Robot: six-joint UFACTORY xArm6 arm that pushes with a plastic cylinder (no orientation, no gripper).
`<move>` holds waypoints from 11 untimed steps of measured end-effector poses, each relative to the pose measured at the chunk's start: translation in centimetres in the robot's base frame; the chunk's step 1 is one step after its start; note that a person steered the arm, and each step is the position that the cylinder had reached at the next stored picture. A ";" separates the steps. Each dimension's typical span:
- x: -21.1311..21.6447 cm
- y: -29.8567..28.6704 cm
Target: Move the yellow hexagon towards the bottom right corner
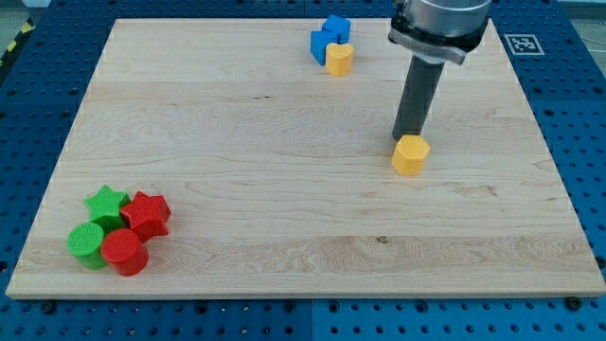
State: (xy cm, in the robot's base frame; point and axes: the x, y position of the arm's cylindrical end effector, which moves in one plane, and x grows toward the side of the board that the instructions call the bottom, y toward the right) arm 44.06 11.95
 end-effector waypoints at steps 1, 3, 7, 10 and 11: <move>1.9 -0.1; 4.2 -2.2; 8.8 2.7; 8.3 5.6; 11.2 5.7</move>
